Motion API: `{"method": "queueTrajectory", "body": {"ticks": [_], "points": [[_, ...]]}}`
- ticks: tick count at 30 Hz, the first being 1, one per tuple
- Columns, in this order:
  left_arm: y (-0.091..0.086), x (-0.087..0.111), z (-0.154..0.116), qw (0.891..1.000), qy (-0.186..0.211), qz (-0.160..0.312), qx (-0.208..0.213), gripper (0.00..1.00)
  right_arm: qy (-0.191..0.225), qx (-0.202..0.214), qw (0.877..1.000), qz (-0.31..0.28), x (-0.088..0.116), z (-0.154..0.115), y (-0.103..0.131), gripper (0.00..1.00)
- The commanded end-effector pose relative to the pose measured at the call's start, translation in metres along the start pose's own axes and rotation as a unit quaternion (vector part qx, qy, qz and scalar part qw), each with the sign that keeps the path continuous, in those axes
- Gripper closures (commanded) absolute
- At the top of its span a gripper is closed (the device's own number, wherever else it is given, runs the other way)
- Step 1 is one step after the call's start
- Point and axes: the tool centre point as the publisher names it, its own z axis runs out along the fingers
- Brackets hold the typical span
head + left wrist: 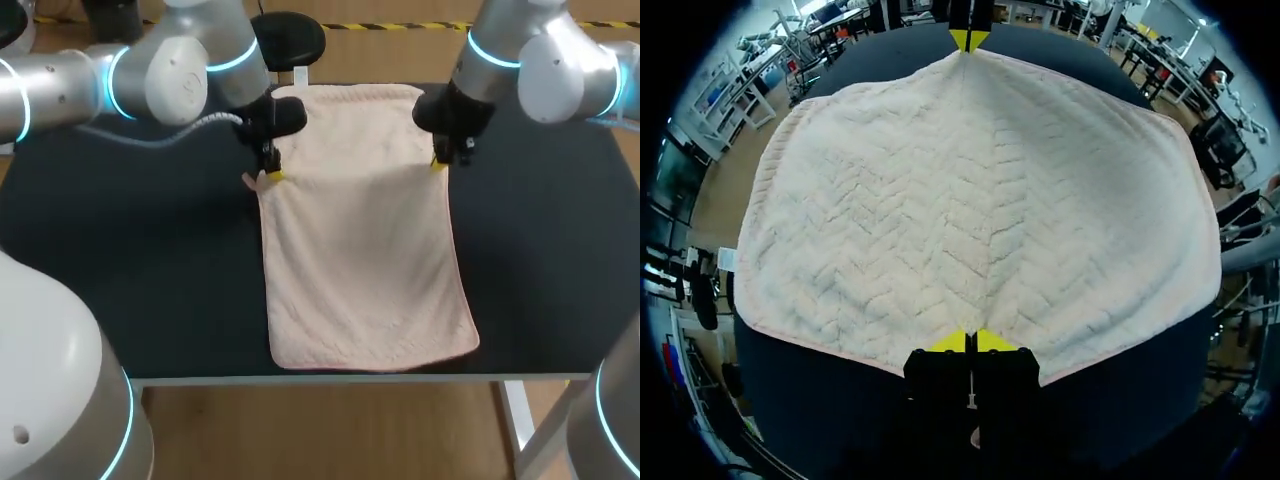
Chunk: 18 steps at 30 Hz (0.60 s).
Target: Fold the towel
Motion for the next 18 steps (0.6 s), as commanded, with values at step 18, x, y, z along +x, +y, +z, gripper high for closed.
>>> {"method": "queueTrajectory", "body": {"ticks": [18], "points": [[-0.037,-0.081,-0.251,0.972,-0.234,0.025,0.016,1.0,-0.225,-0.023,0.973,-0.041,-0.085,-0.237,0.035,1.0]]}}
